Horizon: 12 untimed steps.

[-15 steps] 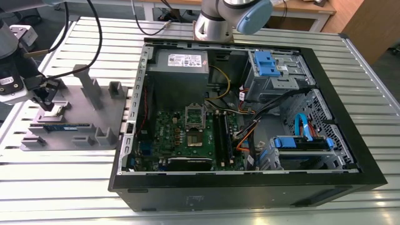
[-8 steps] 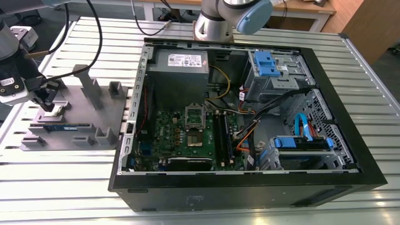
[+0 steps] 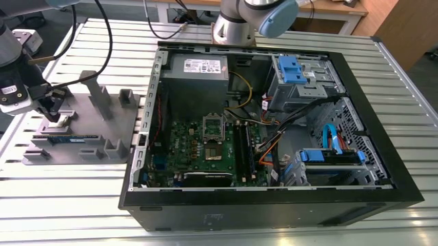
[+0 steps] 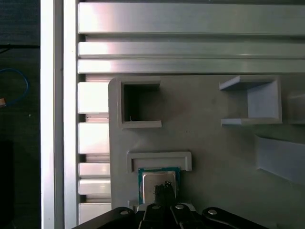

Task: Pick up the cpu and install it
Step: 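Pick up the cpu and move it towards the insertion slot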

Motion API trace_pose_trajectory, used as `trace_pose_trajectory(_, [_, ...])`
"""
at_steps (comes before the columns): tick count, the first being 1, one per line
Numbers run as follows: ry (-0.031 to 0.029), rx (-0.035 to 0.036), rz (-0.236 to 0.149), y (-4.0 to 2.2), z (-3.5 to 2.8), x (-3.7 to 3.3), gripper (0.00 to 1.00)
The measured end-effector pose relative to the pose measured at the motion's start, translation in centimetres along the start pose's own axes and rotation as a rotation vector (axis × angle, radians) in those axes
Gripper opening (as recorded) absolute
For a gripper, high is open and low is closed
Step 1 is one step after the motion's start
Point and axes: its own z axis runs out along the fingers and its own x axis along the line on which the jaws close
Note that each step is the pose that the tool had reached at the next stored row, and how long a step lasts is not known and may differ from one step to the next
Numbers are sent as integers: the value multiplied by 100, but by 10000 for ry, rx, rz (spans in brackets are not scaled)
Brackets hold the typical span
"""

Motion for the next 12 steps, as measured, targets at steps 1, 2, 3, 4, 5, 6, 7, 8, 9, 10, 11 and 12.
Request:
trace_pose_trajectory(1, [-2,-2,1,2,5,2,11])
trace_pose_trajectory(2, [-3,-4,1,3,10,3,11])
trace_pose_trajectory(3, [-6,-9,1,4,15,4,11])
trace_pose_trajectory(4, [-5,-8,0,4,16,3,11])
trace_pose_trajectory(5, [-5,-8,1,4,16,4,11])
trace_pose_trajectory(6, [-5,-8,1,4,17,4,11])
trace_pose_trajectory(7, [-7,-9,1,5,18,4,11])
trace_pose_trajectory(8, [-6,-8,1,4,18,4,11])
trace_pose_trajectory(9, [-7,-9,1,5,19,4,11])
trace_pose_trajectory(10, [-6,-9,1,5,19,4,11])
trace_pose_trajectory(11, [-6,-9,1,5,19,4,11])
trace_pose_trajectory(12, [-7,-9,1,5,20,4,11])
